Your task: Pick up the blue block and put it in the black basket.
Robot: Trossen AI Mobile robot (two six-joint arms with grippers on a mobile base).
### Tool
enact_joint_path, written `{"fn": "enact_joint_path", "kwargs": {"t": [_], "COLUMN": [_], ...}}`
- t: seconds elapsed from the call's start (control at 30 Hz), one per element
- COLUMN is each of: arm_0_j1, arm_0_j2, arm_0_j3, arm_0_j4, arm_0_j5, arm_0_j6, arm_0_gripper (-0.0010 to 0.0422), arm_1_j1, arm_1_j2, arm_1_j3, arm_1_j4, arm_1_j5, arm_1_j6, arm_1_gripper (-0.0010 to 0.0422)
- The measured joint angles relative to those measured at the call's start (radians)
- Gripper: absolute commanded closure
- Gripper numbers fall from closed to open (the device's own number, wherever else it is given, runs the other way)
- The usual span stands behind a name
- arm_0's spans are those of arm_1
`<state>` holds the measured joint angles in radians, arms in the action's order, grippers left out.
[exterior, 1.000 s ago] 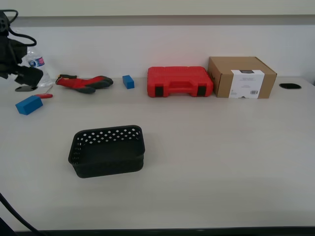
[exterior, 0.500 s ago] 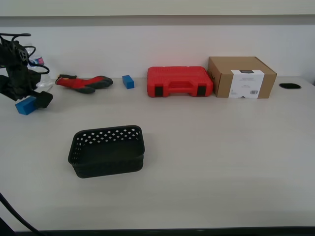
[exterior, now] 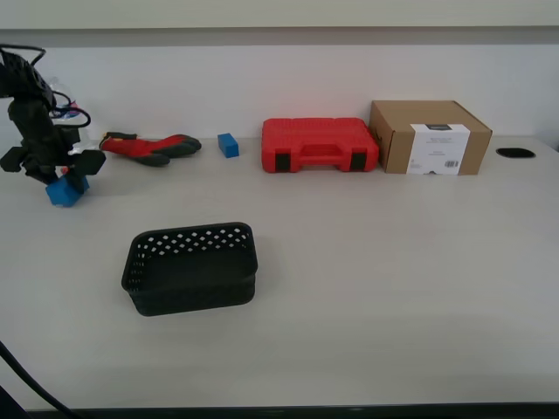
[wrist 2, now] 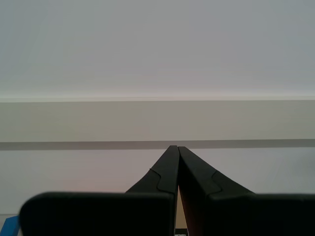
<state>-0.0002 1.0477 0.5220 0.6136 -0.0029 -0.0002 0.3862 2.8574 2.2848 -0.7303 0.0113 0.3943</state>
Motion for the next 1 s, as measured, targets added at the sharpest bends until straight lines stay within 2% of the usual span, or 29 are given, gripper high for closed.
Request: {"fn": "enact_joint_path", "kwargs": {"t": [0.13, 0.23, 0.33, 0.4, 0.57, 0.7, 0.8, 1.0], "arm_0_j1": [0.000, 0.001, 0.000, 0.000, 0.000, 0.001, 0.000, 0.002], "arm_0_j2": [0.000, 0.000, 0.000, 0.000, 0.000, 0.000, 0.000, 0.000], "arm_0_j3": [0.000, 0.000, 0.000, 0.000, 0.000, 0.000, 0.000, 0.000], "arm_0_j4": [-0.001, -0.001, -0.001, -0.002, -0.024, -0.026, -0.028, -0.029], "arm_0_j5": [0.000, 0.000, 0.000, 0.000, 0.000, 0.000, 0.000, 0.000], "arm_0_j6": [0.000, 0.000, 0.000, 0.000, 0.000, 0.000, 0.000, 0.000], "arm_0_gripper": [0.0413, 0.0413, 0.0413, 0.0413, 0.0413, 0.0413, 0.0413, 0.0413], "arm_1_j1": [-0.027, -0.082, -0.191, -0.297, -0.561, -0.715, -0.778, -0.801], "arm_1_j2": [-0.156, -0.331, -0.536, -0.682, -0.983, -1.032, -1.015, -0.969], "arm_1_j3": [-0.005, -0.049, -0.181, -0.342, -0.843, -1.208, -1.408, -1.492], "arm_1_j4": [-0.256, -0.376, -0.446, -0.394, -0.063, 0.126, 0.307, 0.361], "arm_1_j5": [0.067, 0.138, 0.191, 0.176, 0.065, 0.051, 0.050, 0.105], "arm_1_j6": [-0.023, -0.023, -0.032, -0.032, -0.090, -0.163, -0.221, -0.252], "arm_1_gripper": [0.0414, 0.0414, 0.0414, 0.0414, 0.0414, 0.0414, 0.0414, 0.0413]}}
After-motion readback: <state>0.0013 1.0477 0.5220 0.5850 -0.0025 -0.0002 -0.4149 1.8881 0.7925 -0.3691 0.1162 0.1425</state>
